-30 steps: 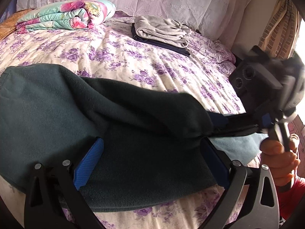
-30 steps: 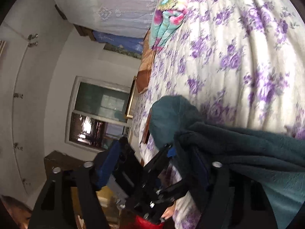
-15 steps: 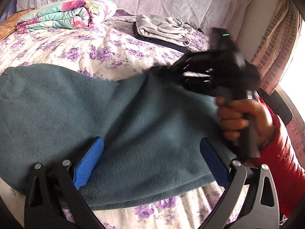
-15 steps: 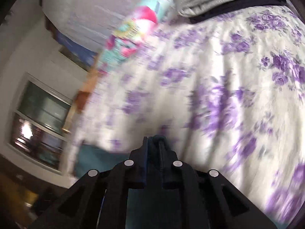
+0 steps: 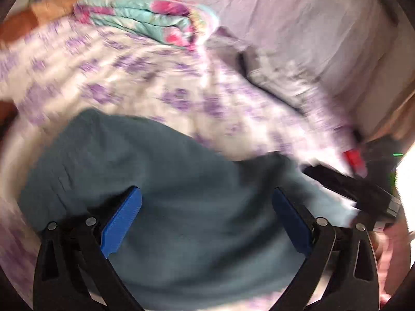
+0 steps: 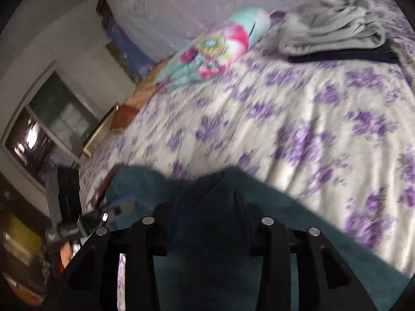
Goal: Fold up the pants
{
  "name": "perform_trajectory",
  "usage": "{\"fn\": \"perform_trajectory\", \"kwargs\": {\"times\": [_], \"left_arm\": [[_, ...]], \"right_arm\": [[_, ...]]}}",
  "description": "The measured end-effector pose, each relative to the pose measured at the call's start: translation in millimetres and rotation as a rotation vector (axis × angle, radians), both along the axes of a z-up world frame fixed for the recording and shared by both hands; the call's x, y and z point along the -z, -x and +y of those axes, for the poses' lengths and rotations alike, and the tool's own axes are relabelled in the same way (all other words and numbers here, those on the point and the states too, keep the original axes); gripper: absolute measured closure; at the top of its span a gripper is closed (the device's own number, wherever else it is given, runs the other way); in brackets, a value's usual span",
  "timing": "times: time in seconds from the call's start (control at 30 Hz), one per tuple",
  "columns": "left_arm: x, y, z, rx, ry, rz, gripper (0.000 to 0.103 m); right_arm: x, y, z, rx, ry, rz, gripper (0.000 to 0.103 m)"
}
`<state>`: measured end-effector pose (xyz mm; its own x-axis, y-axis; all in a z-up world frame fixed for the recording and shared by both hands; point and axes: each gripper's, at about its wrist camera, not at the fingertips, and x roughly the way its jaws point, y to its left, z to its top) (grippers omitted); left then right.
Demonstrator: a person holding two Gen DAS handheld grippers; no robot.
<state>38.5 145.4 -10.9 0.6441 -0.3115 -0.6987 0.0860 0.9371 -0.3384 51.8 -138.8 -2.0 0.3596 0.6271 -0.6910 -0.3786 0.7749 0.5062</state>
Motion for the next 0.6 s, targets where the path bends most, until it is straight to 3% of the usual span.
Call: {"fn": "perform_trajectory", "kwargs": {"times": [0.1,0.17,0.2,0.27,0.33,0.4,0.47,0.6], "left_arm": [[2,-1,3,-0.183,-0.172,-0.014,0.014],[3,0,20,-0.220,-0.082,-0.013,0.015],[3,2,27,-0.229,-0.050,-0.019,0.018],[4,6,33,-0.244,-0.037,-0.032,0.022],[-1,14,28,-0.223,-0.030,-0.091,0.020],[-9,31,27,-0.173,0.039,-0.172,0.005],[-15,47,18,-0.117,0.098,-0.199,0.005],[-18,47,-31,0.045,0.132,-0.163,0.005]], "right_arm": [[9,-10,-28,0.118,-0.011,0.022,0.100],[-5,-1,-62,0.293,0.054,-0.064,0.087],[-10,7,-75,0.339,0.051,-0.088,0.070],[-21,34,-111,0.337,-0.105,-0.105,0.064],[-30,73,-144,0.342,-0.198,-0.121,0.052],[-35,118,-180,0.396,-0.219,-0.142,0.046],[-33,168,-220,0.522,-0.186,-0.137,0.043],[-24,251,-293,0.832,-0.062,-0.078,0.042]]}}
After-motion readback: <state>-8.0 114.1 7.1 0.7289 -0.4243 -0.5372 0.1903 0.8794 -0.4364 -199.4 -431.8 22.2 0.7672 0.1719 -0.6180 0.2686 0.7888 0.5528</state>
